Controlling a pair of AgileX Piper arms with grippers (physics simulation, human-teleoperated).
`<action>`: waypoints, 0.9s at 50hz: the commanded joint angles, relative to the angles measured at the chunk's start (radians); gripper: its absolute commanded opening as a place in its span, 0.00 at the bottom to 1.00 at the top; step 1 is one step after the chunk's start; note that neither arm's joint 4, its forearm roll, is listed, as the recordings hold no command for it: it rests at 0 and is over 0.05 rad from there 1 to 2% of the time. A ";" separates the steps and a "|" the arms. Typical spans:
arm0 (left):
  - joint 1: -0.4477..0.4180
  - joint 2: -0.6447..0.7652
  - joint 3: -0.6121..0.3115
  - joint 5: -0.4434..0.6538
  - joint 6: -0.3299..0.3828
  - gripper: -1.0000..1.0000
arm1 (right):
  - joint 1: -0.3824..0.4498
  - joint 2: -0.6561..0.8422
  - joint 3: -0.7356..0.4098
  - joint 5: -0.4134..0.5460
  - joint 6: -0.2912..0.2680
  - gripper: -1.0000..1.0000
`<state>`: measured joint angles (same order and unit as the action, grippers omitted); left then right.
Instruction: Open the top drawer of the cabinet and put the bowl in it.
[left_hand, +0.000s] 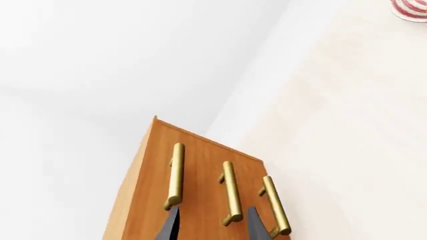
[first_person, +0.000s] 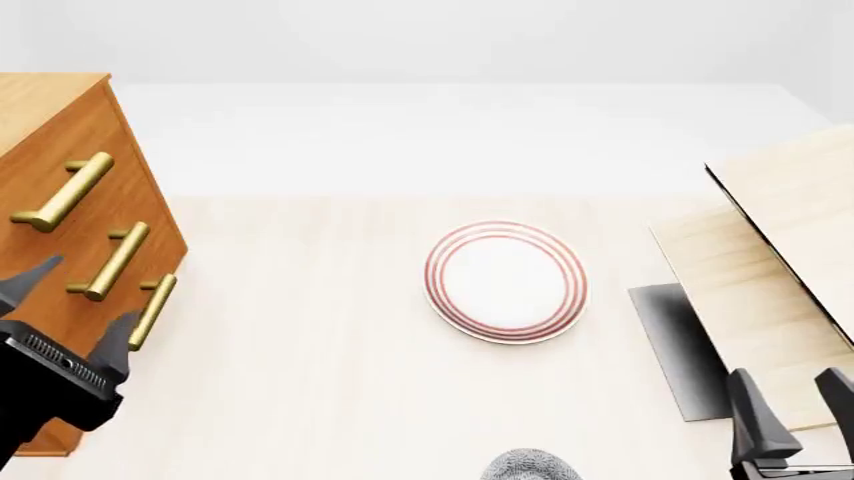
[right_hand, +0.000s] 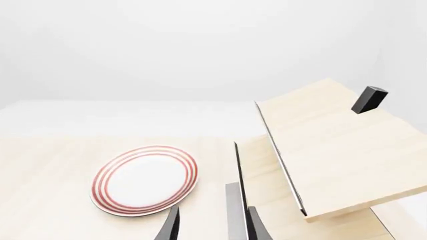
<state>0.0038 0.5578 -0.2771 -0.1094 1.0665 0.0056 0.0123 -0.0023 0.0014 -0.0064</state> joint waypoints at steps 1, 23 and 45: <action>0.060 -0.016 0.022 -0.032 0.169 1.00 | 0.000 -0.001 0.000 0.000 -0.001 1.00; 0.110 0.185 0.062 -0.369 0.253 1.00 | 0.002 -0.001 0.001 0.002 -0.003 1.00; 0.178 0.345 0.063 -0.622 0.303 1.00 | 0.003 -0.002 0.001 0.005 -0.004 1.00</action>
<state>0.1534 0.8397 -0.2197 -0.6137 1.3473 0.0085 0.0118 -0.0018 0.0058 -0.0099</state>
